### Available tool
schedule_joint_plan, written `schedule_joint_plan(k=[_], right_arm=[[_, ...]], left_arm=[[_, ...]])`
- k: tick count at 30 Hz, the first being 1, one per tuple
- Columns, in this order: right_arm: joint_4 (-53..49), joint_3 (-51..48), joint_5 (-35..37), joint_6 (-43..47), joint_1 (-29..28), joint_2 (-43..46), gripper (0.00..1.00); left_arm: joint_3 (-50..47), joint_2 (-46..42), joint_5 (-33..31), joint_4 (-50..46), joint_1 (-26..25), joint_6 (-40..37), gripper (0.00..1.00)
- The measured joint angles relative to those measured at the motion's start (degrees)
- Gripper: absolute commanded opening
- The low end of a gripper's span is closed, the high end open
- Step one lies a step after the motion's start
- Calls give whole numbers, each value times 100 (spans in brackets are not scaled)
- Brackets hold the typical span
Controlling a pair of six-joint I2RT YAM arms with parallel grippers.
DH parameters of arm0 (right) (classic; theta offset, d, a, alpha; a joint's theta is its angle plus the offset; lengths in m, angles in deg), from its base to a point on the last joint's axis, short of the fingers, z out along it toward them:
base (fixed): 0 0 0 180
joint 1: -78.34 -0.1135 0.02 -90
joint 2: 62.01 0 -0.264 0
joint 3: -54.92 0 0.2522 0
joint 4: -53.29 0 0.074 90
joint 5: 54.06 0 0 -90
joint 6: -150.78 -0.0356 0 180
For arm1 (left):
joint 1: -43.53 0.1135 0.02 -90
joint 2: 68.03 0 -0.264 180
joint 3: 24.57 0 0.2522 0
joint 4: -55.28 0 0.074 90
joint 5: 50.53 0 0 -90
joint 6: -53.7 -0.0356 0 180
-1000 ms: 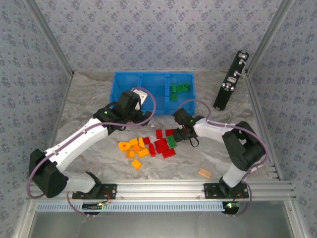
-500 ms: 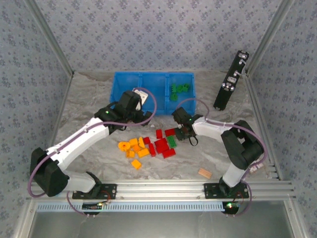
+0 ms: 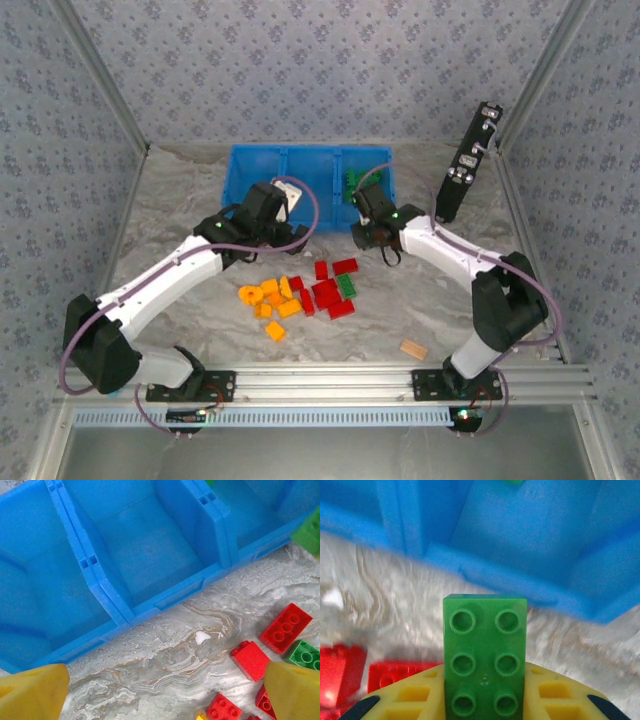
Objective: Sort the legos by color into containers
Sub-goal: Pick up the lego from the center of the table, then place the lego in the container.
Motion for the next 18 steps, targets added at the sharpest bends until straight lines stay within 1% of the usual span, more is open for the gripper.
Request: schedule_joint_plan(k=[8, 14, 18], right_arm=[[306, 1182, 37, 177, 555, -1220, 28], [341, 1875, -48, 203, 734, -2041, 28], [350, 2072, -116, 203, 822, -2393, 28]], left_arm=[[2, -162, 4, -15, 92, -39, 100], [-83, -219, 0, 11, 90, -28, 100], [-212, -323, -2, 28, 90, -9, 100]])
